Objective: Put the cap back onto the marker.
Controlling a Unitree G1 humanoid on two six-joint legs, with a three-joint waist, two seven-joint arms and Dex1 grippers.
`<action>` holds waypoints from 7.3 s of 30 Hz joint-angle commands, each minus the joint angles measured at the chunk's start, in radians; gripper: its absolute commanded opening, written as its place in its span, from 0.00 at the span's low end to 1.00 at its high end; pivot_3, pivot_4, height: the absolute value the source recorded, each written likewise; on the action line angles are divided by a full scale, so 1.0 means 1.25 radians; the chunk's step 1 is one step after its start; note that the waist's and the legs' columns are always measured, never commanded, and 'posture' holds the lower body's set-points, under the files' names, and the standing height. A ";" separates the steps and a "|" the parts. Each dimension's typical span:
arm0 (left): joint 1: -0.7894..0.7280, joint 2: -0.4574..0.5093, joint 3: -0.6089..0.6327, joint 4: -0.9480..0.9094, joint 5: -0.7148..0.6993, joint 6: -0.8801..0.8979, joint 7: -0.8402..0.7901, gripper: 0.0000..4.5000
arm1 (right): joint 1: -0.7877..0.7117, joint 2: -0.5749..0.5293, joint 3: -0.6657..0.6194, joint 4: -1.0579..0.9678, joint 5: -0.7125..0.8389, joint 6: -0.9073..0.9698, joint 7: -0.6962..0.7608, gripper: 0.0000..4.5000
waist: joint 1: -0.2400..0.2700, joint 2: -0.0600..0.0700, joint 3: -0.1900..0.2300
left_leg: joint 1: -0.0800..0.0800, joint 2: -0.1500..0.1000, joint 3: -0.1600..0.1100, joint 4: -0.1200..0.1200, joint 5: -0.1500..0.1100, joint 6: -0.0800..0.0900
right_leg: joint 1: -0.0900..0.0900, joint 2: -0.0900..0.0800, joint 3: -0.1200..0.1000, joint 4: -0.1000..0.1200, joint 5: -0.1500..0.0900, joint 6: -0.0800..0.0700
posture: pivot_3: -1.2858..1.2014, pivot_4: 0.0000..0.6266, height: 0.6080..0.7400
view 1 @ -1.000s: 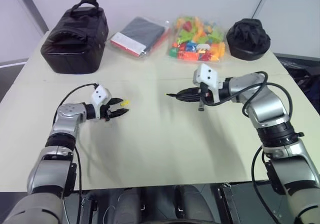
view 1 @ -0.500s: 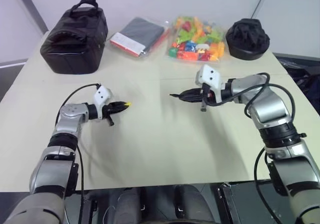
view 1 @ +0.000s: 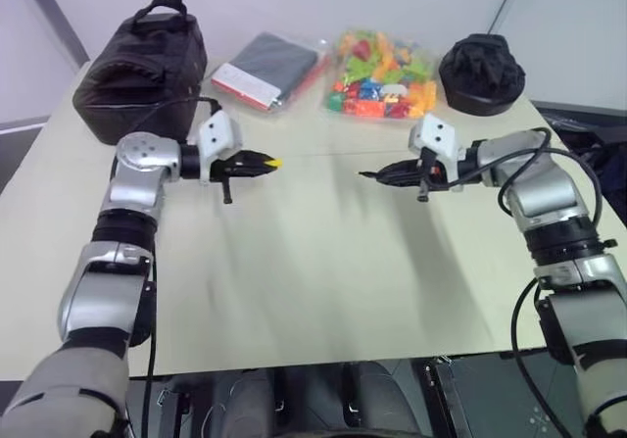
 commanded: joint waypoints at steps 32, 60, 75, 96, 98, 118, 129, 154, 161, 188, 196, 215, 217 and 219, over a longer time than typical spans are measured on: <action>-0.147 -0.150 -0.032 0.203 0.047 -0.150 0.007 0.01 | 0.011 0.030 -0.013 -0.184 0.025 0.062 -0.018 0.00 | 0.003 0.000 0.000 | 0.000 0.000 -0.002 0.000 0.000 0.000 | 0.000 0.000 0.000 0.000 0.000 0.000 | 0.52 0.24 1.00; -0.151 -0.150 -0.024 0.198 0.044 -0.143 0.008 0.01 | 0.011 0.046 -0.013 -0.161 0.020 0.055 -0.033 0.00 | 0.002 0.000 0.000 | 0.000 0.000 -0.002 0.000 0.000 0.000 | 0.000 0.000 0.000 0.000 0.000 0.000 | 0.52 0.24 1.00; -0.144 -0.148 -0.020 0.181 0.037 -0.131 0.007 0.01 | 0.007 0.053 -0.011 -0.142 0.018 0.043 -0.035 0.00 | 0.002 0.000 0.000 | 0.000 0.000 -0.002 0.000 0.000 0.000 | 0.000 0.000 0.000 0.000 0.000 0.000 | 0.52 0.24 1.00; -0.176 -0.182 -0.057 0.214 0.083 -0.165 -0.012 0.01 | 0.014 0.045 0.023 -0.174 -0.018 -0.001 -0.028 0.00 | 0.003 0.000 0.000 | 0.000 0.000 -0.002 0.001 0.000 0.000 | 0.000 0.000 0.000 0.000 0.000 0.000 | 0.52 0.24 1.00; -0.187 -0.186 -0.062 0.218 0.088 -0.174 -0.018 0.01 | 0.015 0.044 0.027 -0.174 -0.027 -0.011 -0.026 0.00 | 0.002 0.000 0.000 | 0.000 0.000 -0.002 0.001 0.000 0.000 | 0.000 0.000 0.000 0.000 0.000 0.000 | 0.52 0.24 1.00; -0.194 -0.242 -0.028 0.219 0.056 -0.214 -0.013 0.01 | 0.004 0.063 0.009 -0.176 -0.048 -0.036 -0.057 0.00 | 0.003 0.000 0.000 | 0.000 0.000 -0.002 0.001 0.000 0.000 | 0.000 0.000 0.000 0.000 0.000 0.000 | 0.52 0.24 1.00; -0.157 -0.253 -0.037 0.199 0.050 -0.267 -0.095 0.01 | 0.003 0.043 0.000 -0.186 -0.056 -0.071 -0.046 0.00 | 0.002 0.000 0.000 | 0.000 0.000 -0.002 0.001 0.000 0.000 | 0.000 0.000 0.000 0.000 0.000 0.000 | 0.52 0.24 1.00; -0.153 -0.235 -0.093 0.211 0.149 -0.260 -0.051 0.01 | -0.005 0.039 0.006 -0.163 -0.083 -0.067 -0.050 0.00 | 0.003 0.000 0.000 | 0.000 0.000 -0.002 0.001 0.000 0.000 | 0.000 0.000 0.000 0.000 0.000 0.000 | 0.52 0.24 1.00; -0.155 -0.217 -0.100 0.221 0.168 -0.260 -0.016 0.01 | 0.023 0.023 -0.011 -0.145 -0.080 -0.061 -0.060 0.00 | 0.003 0.000 0.000 | 0.000 0.000 -0.002 0.001 0.000 0.000 | 0.000 0.000 0.000 0.000 0.000 0.000 | 0.52 0.24 1.00; -0.209 -0.177 -0.013 0.273 0.118 -0.214 0.174 0.98 | 0.095 -0.056 -0.054 -0.099 -0.066 -0.070 -0.083 0.00 | 0.003 0.000 0.000 | 0.000 0.000 -0.002 0.001 0.000 0.000 | 0.000 0.000 0.000 0.000 0.000 0.000 | 0.52 0.24 1.00; -0.020 -0.101 0.084 0.061 0.003 0.024 0.198 0.98 | 0.160 -0.038 -0.228 -0.008 -0.002 0.046 -0.283 0.00 | 0.000 0.000 0.000 | 0.000 0.000 -0.002 0.000 0.003 -0.005 | 0.000 0.000 0.000 0.000 0.000 0.000 | 0.52 0.24 1.00; 0.361 -0.258 0.190 -0.591 -0.148 0.487 0.687 1.00 | 0.320 0.066 -0.324 -0.177 0.025 0.237 -0.582 0.22 | 0.003 0.000 0.000 | 0.001 0.000 -0.003 0.001 0.003 -0.005 | 0.001 0.000 0.001 0.001 0.000 0.000 | 0.52 0.24 1.00; 0.360 -0.258 0.185 -0.584 -0.140 0.478 0.705 1.00 | 0.320 0.066 -0.324 -0.173 0.029 0.240 -0.584 0.39 | 0.004 0.000 0.000 | 0.001 0.000 -0.003 0.001 0.003 -0.005 | 0.001 0.000 0.001 0.001 0.000 0.000 | 0.52 0.24 1.00; 0.359 -0.254 0.182 -0.576 -0.135 0.470 0.716 1.00 | 0.319 0.063 -0.323 -0.169 0.029 0.240 -0.586 0.62 | 0.004 0.000 0.000 | 0.001 0.000 -0.003 0.001 0.003 -0.005 | 0.002 0.000 0.001 0.001 0.000 0.000 | 0.52 0.24 1.00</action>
